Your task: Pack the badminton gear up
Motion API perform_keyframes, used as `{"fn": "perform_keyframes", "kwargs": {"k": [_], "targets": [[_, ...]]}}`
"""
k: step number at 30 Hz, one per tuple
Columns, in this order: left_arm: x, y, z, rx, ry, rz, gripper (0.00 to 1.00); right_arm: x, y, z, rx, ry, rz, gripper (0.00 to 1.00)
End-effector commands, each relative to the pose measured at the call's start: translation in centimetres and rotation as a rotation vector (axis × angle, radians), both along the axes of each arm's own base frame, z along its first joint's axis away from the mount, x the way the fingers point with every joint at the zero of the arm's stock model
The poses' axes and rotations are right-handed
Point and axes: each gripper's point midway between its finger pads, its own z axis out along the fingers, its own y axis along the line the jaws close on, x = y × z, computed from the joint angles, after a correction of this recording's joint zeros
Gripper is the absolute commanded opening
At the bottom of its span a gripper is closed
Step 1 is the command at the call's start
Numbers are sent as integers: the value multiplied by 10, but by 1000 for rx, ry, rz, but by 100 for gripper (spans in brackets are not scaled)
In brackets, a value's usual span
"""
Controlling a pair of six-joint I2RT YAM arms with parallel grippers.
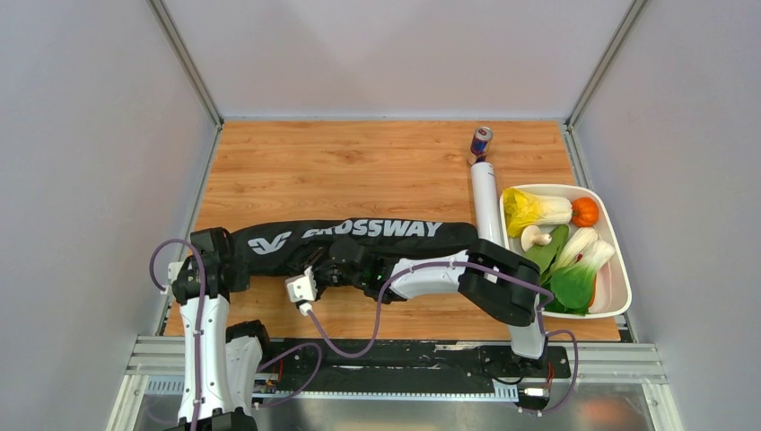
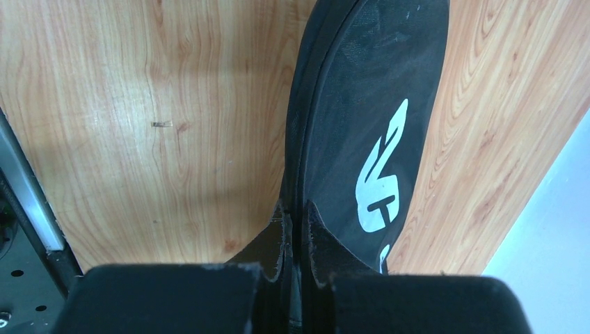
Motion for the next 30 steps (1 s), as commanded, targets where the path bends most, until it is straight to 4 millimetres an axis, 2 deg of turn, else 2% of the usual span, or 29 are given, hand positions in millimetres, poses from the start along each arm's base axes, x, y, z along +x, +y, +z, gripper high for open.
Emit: {"fn": "perform_keyframes", "kwargs": {"k": [1, 5, 10, 15, 19, 22, 30], "targets": [[5, -12, 11, -44, -25, -58, 0, -6, -2, 4, -4, -82, 47, 29], [7, -15, 12, -61, -30, -70, 0, -2, -6, -4, -33, -124, 40, 27], [7, -16, 18, -59, -42, -71, 0, -4, -5, 12, 56, -148, 36, 24], [5, -16, 19, -61, -40, -71, 0, -2, -6, 26, 103, -173, 19, 26], [4, -17, 21, -60, -39, -80, 0, 0, -6, 28, 106, -199, 15, 27], [4, -25, 22, -88, -43, -115, 0, 4, -8, 25, 103, -220, -6, 31], [4, -28, 26, -99, -42, -132, 0, -4, -7, 29, 122, -243, 45, 27]]}}
